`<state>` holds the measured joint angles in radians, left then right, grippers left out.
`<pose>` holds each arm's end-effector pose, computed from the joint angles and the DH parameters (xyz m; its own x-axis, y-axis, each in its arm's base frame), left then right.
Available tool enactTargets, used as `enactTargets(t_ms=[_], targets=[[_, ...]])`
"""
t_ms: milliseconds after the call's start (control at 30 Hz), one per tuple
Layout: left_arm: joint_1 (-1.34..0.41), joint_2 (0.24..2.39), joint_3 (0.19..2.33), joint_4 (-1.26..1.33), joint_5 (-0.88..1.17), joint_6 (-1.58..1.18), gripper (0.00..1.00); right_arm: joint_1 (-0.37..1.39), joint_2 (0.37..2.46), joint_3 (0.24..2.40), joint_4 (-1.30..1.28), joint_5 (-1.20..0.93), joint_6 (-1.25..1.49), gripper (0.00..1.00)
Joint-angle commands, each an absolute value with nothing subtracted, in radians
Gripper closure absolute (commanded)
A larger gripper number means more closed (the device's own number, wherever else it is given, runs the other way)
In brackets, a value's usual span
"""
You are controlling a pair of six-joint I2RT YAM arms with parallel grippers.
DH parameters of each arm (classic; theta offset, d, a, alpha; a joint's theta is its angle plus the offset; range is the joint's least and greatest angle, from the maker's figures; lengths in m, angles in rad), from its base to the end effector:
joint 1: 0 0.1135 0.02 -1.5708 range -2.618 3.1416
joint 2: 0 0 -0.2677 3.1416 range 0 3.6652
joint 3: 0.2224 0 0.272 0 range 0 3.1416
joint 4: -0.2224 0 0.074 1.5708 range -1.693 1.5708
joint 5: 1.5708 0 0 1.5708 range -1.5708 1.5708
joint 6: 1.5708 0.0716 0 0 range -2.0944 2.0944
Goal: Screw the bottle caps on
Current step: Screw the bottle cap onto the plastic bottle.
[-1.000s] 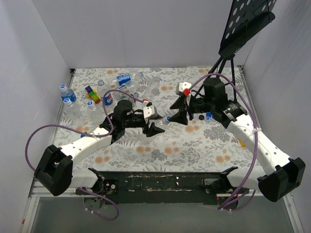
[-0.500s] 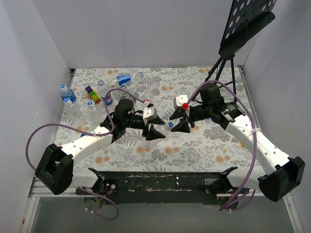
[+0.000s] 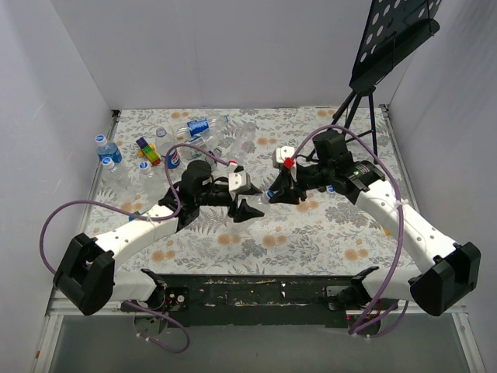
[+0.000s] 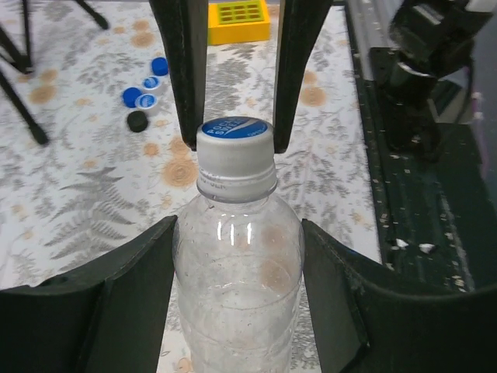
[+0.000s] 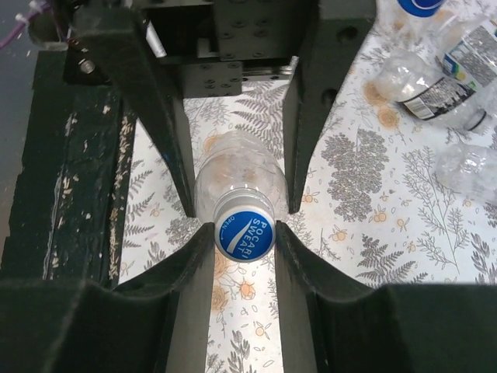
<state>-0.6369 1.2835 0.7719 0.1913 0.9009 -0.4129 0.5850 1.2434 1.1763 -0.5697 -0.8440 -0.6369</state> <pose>0.2217 -0.2338 0.2554 -0.6200 0.1488 -0.7703 0.7845 0.1271 -0.6069 0.2209 0.2105 0.3368 0.1176 -0.3961 -0.9106 -0.9925 -0.0166 -0.1209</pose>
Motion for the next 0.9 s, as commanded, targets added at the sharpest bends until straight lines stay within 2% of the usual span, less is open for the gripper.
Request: enactTargets(t_ms=[0,167,267,333,400,433,500,633,733,867], targets=[[-0.667,1.183,0.698,0.329,0.506,-0.335,1.0,0.612,1.273,1.193,-0.407,-0.792,-0.433,0.99],[-0.839,1.134,0.56,0.5,-0.057,-0.112,1.0,0.62,1.359,1.218,-0.287,-0.591,-0.142,0.99],[-0.928,1.146,0.494,0.653,-0.279,-0.008,1.0,0.62,1.416,1.241,-0.264,-0.408,0.128,0.99],[-0.969,1.183,0.48,0.747,-0.429,0.05,1.0,0.621,1.433,1.24,-0.25,-0.39,0.225,0.99],[-0.986,1.219,0.488,0.772,-0.489,0.092,0.97,0.624,1.428,1.218,-0.186,-0.409,0.259,0.99],[-0.989,1.235,0.501,0.746,-0.483,0.084,0.9,0.624,1.428,1.215,-0.173,-0.419,0.258,0.99],[-0.989,1.232,0.531,0.656,-0.407,0.02,0.69,0.624,1.419,1.219,-0.175,-0.429,0.223,0.99],[-0.968,1.163,0.574,0.459,-0.151,-0.09,0.35,0.62,1.385,1.232,-0.225,-0.426,0.094,0.99],[-0.907,1.117,0.623,0.313,0.077,-0.173,0.18,0.592,1.353,1.229,-0.253,-0.483,0.022,0.99],[-0.769,1.123,0.715,0.192,0.371,-0.274,0.09,0.563,1.319,1.215,-0.276,-0.59,-0.069,0.99]])
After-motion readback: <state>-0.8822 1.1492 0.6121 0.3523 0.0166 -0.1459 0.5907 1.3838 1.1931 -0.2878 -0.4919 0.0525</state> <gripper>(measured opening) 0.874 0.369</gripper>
